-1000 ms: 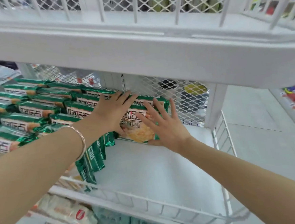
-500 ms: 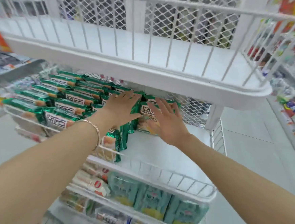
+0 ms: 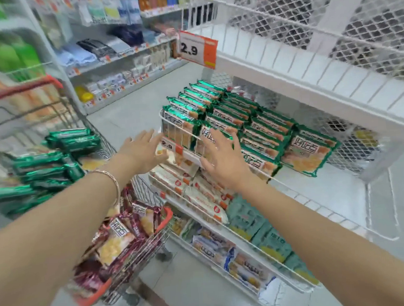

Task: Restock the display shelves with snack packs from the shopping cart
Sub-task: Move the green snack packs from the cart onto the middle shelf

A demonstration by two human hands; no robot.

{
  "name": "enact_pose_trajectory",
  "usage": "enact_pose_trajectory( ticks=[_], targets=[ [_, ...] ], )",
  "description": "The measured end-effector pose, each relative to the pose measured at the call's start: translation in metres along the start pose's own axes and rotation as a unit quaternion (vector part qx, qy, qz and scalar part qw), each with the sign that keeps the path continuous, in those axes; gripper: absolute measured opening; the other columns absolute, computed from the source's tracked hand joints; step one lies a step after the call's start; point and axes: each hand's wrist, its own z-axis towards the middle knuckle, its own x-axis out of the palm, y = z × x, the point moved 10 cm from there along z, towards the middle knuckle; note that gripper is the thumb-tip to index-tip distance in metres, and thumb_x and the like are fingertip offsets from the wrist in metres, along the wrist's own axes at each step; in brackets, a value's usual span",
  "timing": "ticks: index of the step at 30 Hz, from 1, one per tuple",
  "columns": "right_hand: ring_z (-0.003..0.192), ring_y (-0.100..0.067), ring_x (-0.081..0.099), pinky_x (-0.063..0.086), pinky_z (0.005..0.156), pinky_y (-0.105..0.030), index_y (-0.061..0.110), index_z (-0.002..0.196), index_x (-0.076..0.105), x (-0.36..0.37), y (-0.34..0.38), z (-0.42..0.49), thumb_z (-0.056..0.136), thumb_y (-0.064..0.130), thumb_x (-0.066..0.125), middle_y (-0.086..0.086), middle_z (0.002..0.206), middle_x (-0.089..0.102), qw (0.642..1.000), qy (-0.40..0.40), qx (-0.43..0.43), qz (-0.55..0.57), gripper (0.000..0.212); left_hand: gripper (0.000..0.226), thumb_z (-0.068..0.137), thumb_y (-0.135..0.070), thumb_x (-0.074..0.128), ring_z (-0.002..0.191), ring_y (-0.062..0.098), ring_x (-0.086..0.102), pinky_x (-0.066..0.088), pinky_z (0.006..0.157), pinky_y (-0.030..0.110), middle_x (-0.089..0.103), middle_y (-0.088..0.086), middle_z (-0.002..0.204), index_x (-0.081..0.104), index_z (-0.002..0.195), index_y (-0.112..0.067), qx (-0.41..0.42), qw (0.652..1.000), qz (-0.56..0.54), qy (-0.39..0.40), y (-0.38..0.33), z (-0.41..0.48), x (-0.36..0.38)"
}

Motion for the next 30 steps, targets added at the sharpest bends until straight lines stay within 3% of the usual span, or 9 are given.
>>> enact_pose_trajectory(
  ticks=[11, 17, 19, 22, 24, 25, 27, 28, 30],
  targets=[
    [0.154, -0.025, 0.011, -0.01, 0.12, -0.052, 0.023, 0.157, 0.026, 0.141, 0.211, 0.098, 0.1, 0.051, 0.041, -0.012, 0.166, 0.014, 0.963, 0.145, -0.228, 0.019, 0.065, 0.075, 0.098, -0.064, 0.034, 0.15, 0.031, 0.021, 0.033, 0.114, 0.055, 0.012, 0.006, 0.166, 0.02, 0.158, -0.02, -0.231, 0.961, -0.118, 0.097, 0.234, -0.095, 0.107],
    [0.153, -0.024, 0.011, -0.003, 0.123, -0.051, 0.021, 0.159, 0.02, 0.22, 0.288, 0.124, 0.102, 0.045, 0.043, -0.01, 0.165, 0.017, 0.926, 0.257, -0.276, 0.025, 0.066, 0.073, 0.1, -0.059, 0.037, 0.147, 0.029, 0.029, 0.031, 0.117, 0.05, 0.027, 0.009, 0.162, 0.027, 0.156, -0.014, -0.317, 0.925, -0.196, 0.076, 0.318, -0.127, 0.13],
    [0.144, -0.03, 0.033, 0.019, 0.121, -0.051, 0.016, 0.156, 0.028, 0.245, 0.301, 0.133, 0.101, 0.04, 0.047, -0.015, 0.154, 0.039, 0.921, 0.306, -0.239, 0.035, 0.064, 0.068, 0.101, -0.053, 0.04, 0.145, 0.028, 0.034, 0.032, 0.118, 0.046, 0.033, 0.01, 0.159, 0.031, 0.154, -0.012, -0.329, 0.916, -0.223, 0.058, 0.337, -0.132, 0.135],
    [0.107, -0.03, 0.06, 0.05, 0.092, -0.041, 0.004, 0.129, 0.054, 0.291, 0.31, 0.136, 0.1, 0.036, 0.053, -0.015, 0.11, 0.065, 0.902, 0.397, -0.083, 0.147, 0.043, 0.061, 0.102, -0.049, 0.043, 0.138, 0.027, 0.044, 0.039, 0.113, 0.045, 0.042, 0.008, 0.155, 0.036, 0.152, -0.014, -0.345, 0.905, -0.245, 0.042, 0.357, -0.139, 0.143],
    [0.074, -0.02, 0.06, 0.048, 0.069, -0.031, 0.006, 0.104, 0.059, 0.319, 0.319, 0.124, 0.099, 0.039, 0.058, -0.007, 0.084, 0.061, 0.864, 0.443, 0.027, 0.239, 0.033, 0.056, 0.102, -0.047, 0.045, 0.126, 0.026, 0.056, 0.047, 0.104, 0.045, 0.052, 0.008, 0.145, 0.041, 0.148, -0.016, -0.347, 0.902, -0.254, 0.043, 0.365, -0.139, 0.149],
    [0.076, -0.019, 0.062, 0.044, 0.07, -0.028, 0.007, 0.108, 0.059, 0.331, 0.326, 0.117, 0.098, 0.044, 0.058, -0.008, 0.089, 0.063, 0.845, 0.463, 0.057, 0.262, 0.039, 0.052, 0.102, -0.045, 0.046, 0.119, 0.026, 0.06, 0.049, 0.101, 0.045, 0.057, 0.008, 0.139, 0.045, 0.144, -0.016, -0.339, 0.902, -0.262, 0.049, 0.367, -0.136, 0.153],
    [0.105, -0.027, 0.063, 0.044, 0.083, -0.029, 0.005, 0.135, 0.052, 0.353, 0.344, 0.104, 0.096, 0.053, 0.056, -0.013, 0.121, 0.064, 0.83, 0.49, 0.075, 0.254, 0.063, 0.045, 0.102, -0.04, 0.049, 0.116, 0.024, 0.06, 0.05, 0.1, 0.043, 0.061, 0.007, 0.134, 0.051, 0.14, -0.014, -0.321, 0.897, -0.301, 0.052, 0.371, -0.129, 0.158],
    [0.105, -0.028, 0.062, 0.046, 0.084, -0.031, 0.005, 0.135, 0.051, 0.36, 0.349, 0.101, 0.094, 0.055, 0.058, -0.013, 0.121, 0.064, 0.836, 0.489, 0.075, 0.239, 0.065, 0.042, 0.102, -0.036, 0.05, 0.119, 0.024, 0.059, 0.048, 0.102, 0.041, 0.06, 0.007, 0.135, 0.054, 0.138, -0.013, -0.313, 0.888, -0.335, 0.044, 0.372, -0.125, 0.159],
    [0.085, -0.022, 0.06, 0.047, 0.074, -0.032, 0.007, 0.114, 0.059, 0.371, 0.347, 0.102, 0.092, 0.052, 0.064, -0.007, 0.099, 0.065, 0.838, 0.477, 0.101, 0.244, 0.05, 0.036, 0.102, -0.031, 0.053, 0.123, 0.023, 0.057, 0.045, 0.106, 0.04, 0.059, 0.006, 0.137, 0.059, 0.133, -0.014, -0.306, 0.866, -0.394, 0.023, 0.379, -0.118, 0.159]
  ],
)
